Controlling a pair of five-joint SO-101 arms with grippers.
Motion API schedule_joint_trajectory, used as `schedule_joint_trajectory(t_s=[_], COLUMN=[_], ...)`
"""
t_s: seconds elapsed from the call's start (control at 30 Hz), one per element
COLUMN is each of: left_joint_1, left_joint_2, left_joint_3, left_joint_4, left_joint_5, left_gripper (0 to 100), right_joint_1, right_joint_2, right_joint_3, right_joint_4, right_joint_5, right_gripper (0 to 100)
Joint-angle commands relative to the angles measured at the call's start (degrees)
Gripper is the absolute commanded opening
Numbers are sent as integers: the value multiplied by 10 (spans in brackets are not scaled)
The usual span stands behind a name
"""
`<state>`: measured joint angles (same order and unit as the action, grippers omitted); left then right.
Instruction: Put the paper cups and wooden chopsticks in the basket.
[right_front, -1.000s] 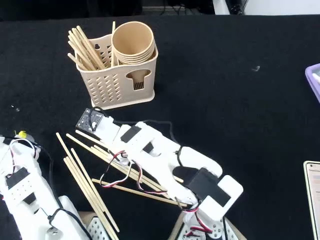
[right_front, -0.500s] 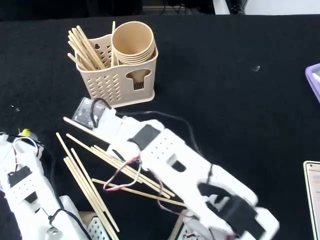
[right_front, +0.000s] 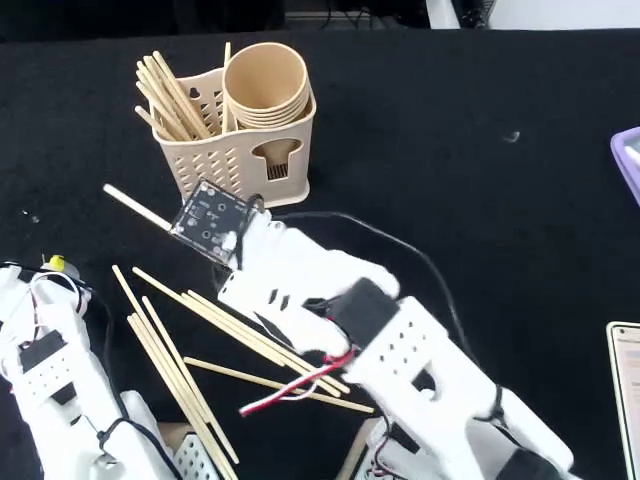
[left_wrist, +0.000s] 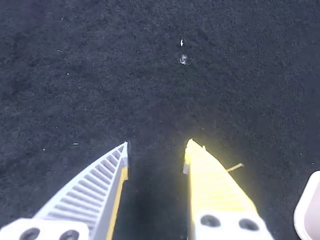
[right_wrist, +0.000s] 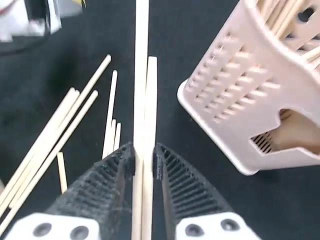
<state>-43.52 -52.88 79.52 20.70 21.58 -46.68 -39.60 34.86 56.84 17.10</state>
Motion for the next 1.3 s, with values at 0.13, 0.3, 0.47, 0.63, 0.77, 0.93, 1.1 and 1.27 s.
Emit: schedule_joint_trajectory(t_s=[0.13, 0.3, 0.47, 0.63, 0.77, 0.93, 1.1, 1.27], left_joint_1=[6, 6, 6, 6, 7, 7, 9, 23], left_joint_2=[-11, -11, -11, -11, -11, -11, -11, -11], left_joint_3=[-23, -22, -22, -23, -24, -24, -24, -22], left_joint_4=[-11, -11, -11, -11, -11, -11, -11, -11], left_joint_5=[-1, -1, -1, -1, -1, -1, -1, -2], left_gripper=[188, 188, 189, 190, 190, 190, 190, 190], right_joint_1=[18, 40, 69, 77, 82, 84, 99, 109], right_joint_2=[-25, 40, 156, 290, 379, 428, 423, 426], right_joint_3=[-174, -206, -240, -306, -365, -372, -351, -334], right_joint_4=[-141, -340, -533, -658, -665, -664, -664, -664], right_joint_5=[-7, -7, -7, -7, -7, -10, -77, -78], right_gripper=[11, 11, 11, 11, 11, 11, 11, 11])
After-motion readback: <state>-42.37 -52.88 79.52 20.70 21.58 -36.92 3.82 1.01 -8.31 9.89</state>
